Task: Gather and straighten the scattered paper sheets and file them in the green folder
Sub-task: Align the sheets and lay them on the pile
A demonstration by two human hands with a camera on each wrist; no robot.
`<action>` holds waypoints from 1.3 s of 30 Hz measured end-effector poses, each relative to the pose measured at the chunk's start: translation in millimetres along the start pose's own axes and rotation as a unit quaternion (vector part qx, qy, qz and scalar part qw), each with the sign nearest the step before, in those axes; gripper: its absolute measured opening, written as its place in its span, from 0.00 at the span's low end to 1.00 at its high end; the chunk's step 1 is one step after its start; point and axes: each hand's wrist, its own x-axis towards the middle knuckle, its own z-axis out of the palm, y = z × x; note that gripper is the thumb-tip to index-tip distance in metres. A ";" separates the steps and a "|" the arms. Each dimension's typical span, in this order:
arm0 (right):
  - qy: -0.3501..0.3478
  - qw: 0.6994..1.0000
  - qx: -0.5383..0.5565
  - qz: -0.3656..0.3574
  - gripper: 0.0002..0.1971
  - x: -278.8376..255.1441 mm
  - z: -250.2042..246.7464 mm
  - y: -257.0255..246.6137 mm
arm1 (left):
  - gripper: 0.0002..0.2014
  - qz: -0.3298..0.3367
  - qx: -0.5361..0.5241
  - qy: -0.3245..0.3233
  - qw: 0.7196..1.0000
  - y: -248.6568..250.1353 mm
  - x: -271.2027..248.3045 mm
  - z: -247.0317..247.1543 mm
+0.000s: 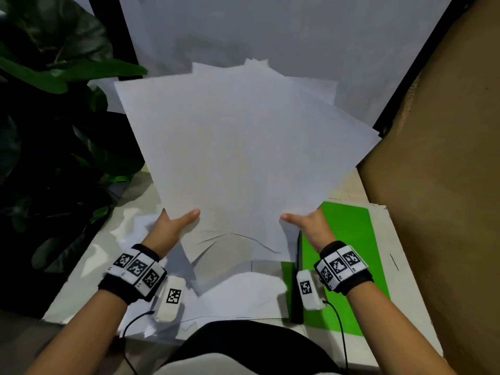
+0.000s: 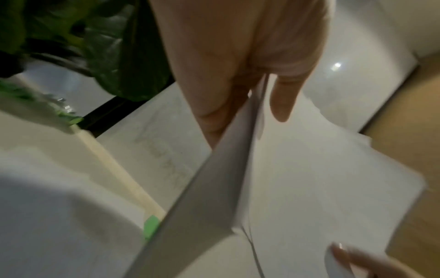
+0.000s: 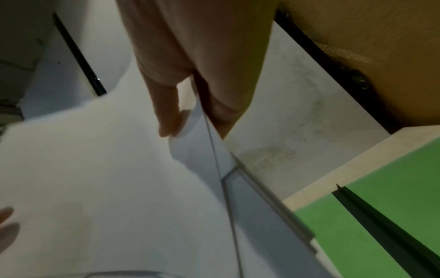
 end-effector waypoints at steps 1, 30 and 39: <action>-0.002 1.000 0.000 -0.010 0.16 2.4 4.2 -2.7 | 0.35 0.014 0.026 0.004 1.000 -0.1 1.5 1.8; 0.004 0.997 0.044 -0.055 0.15 1.1 24.9 -12.0 | 0.19 0.087 0.015 0.074 0.993 15.3 -18.1 6.9; -0.013 0.992 0.056 -0.113 0.15 -5.4 48.6 -19.5 | 0.07 0.126 0.022 0.067 0.990 20.2 -11.4 20.0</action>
